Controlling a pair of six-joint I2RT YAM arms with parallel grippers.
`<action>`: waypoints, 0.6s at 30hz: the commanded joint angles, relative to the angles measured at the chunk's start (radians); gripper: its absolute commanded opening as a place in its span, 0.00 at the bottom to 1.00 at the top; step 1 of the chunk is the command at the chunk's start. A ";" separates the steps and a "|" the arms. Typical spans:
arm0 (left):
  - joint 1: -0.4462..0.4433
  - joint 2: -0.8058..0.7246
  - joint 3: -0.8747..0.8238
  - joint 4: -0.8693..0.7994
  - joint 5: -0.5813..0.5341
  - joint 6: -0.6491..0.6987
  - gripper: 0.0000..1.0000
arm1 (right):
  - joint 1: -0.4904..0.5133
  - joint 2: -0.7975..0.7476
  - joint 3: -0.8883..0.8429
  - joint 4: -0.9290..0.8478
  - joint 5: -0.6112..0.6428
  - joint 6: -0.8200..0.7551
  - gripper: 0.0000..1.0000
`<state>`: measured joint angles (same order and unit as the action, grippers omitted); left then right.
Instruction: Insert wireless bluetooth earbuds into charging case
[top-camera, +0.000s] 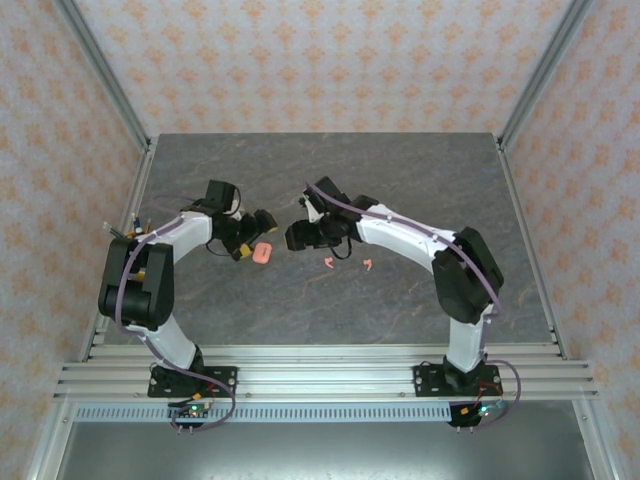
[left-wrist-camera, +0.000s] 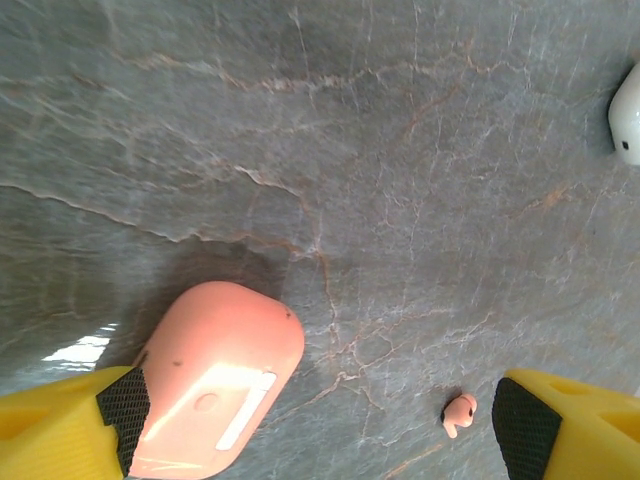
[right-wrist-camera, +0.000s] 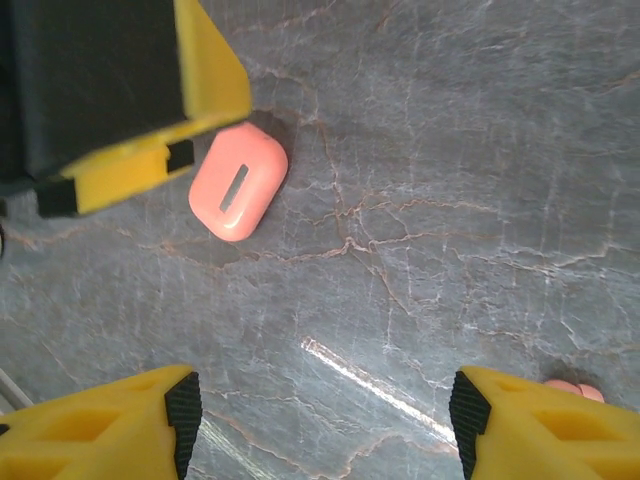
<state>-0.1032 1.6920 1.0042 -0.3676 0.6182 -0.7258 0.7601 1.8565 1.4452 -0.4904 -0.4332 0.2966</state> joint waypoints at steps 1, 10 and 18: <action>-0.022 0.024 -0.015 0.028 -0.043 -0.026 0.92 | -0.002 -0.067 -0.022 0.030 0.059 0.088 0.68; -0.124 -0.031 -0.050 0.079 -0.059 -0.113 0.92 | -0.002 -0.143 -0.026 -0.019 0.137 0.117 0.69; -0.179 -0.133 -0.011 0.002 -0.160 -0.145 0.97 | -0.005 -0.189 -0.025 -0.056 0.190 0.147 0.70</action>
<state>-0.2901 1.6238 0.9619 -0.3187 0.5552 -0.8597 0.7601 1.6985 1.4265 -0.5060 -0.2951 0.4202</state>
